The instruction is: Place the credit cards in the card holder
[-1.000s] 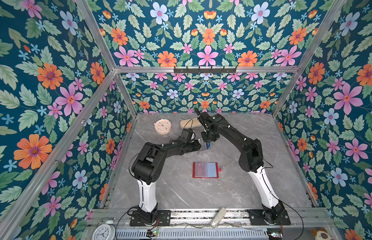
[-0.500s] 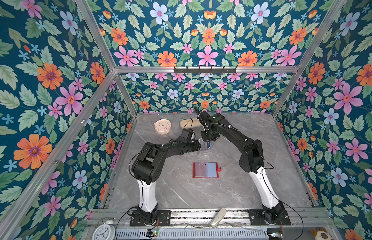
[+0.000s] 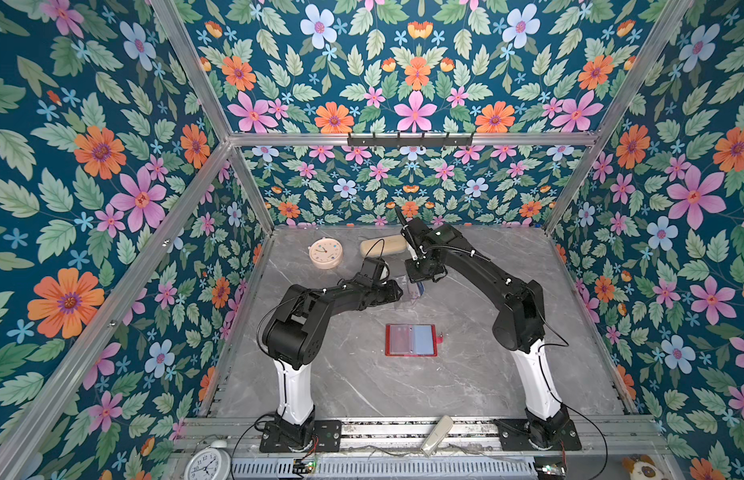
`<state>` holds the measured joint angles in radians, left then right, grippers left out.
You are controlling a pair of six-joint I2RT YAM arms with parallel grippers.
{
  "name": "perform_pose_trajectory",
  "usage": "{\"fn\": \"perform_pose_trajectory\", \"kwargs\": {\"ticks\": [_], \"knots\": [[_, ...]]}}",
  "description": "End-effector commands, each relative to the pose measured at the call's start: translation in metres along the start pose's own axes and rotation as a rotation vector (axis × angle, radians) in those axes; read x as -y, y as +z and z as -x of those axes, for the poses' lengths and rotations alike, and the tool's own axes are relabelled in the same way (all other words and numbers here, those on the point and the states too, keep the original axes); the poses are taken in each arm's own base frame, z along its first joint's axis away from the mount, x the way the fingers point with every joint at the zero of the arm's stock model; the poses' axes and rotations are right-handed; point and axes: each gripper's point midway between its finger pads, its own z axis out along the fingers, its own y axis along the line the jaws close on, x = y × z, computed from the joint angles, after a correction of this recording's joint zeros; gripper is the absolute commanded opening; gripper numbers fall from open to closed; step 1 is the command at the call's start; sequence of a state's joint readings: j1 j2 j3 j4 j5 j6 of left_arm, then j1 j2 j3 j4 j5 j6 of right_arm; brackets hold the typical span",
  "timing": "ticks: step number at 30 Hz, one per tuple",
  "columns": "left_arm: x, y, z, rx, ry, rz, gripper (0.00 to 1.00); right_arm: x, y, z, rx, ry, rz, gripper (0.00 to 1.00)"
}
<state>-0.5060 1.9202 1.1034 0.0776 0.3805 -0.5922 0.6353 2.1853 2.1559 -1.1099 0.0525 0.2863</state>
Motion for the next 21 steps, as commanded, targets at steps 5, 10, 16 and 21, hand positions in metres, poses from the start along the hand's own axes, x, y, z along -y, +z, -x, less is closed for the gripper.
{"fn": "perform_pose_trajectory", "kwargs": {"ticks": [5,10,16,21], "knots": [[0.026,-0.032,0.012,0.061,0.100,-0.064,0.58,-0.003,-0.031,-0.012,0.109,0.053,0.106,0.00],[0.024,-0.065,0.012,0.128,0.156,-0.018,0.61,0.004,-0.041,-0.040,0.135,0.106,0.187,0.00],[0.004,-0.094,-0.014,0.148,0.161,0.052,0.61,-0.001,-0.049,-0.077,0.181,0.151,0.316,0.00],[-0.009,-0.103,-0.048,0.129,0.131,0.063,0.62,-0.010,-0.034,-0.109,0.160,0.189,0.423,0.00]]}}
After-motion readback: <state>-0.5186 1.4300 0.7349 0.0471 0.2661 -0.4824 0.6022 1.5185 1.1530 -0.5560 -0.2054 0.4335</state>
